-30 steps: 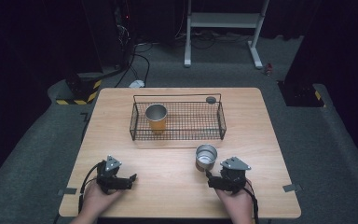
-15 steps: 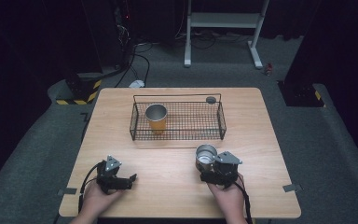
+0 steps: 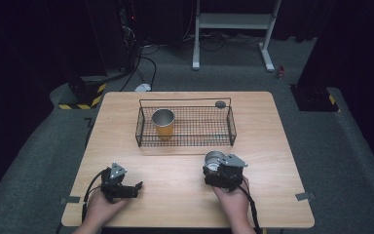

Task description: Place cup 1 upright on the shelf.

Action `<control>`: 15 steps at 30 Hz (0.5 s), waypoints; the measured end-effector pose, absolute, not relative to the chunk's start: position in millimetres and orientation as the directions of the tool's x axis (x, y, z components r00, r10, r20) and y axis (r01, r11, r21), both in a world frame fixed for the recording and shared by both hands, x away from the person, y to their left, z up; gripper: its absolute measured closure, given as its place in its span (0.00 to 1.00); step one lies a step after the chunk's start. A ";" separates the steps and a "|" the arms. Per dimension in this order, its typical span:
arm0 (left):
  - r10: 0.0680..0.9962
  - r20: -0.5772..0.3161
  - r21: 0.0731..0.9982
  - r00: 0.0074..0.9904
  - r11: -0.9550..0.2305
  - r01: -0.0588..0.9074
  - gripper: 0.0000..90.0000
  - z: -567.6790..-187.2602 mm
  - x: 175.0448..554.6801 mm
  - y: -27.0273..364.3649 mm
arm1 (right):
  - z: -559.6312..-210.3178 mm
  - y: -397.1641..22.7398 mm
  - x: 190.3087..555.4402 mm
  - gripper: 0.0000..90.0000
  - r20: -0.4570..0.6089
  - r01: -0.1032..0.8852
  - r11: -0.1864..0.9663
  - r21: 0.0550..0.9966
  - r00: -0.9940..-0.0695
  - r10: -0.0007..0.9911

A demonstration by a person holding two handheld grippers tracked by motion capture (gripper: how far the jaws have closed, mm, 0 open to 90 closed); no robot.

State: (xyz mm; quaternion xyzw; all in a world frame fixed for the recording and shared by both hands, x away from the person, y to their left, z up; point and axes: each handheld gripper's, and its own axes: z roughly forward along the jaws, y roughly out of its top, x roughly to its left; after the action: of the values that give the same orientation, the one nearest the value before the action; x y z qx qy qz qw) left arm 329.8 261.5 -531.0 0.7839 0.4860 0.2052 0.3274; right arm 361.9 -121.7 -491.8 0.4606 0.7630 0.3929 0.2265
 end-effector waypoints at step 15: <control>0.896 0.003 0.714 0.443 -0.312 0.627 0.00 -531.1 329.8 261.4 | -489.4 -122.5 359.2 0.20 0.002 0.501 0.265 0.824 -0.471 0.882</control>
State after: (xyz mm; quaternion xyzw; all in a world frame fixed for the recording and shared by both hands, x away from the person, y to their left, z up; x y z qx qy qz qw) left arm 329.8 261.4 -531.1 0.7836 0.4861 0.2052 0.3280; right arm 359.2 -122.5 -489.4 0.4556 0.7587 0.3997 0.2386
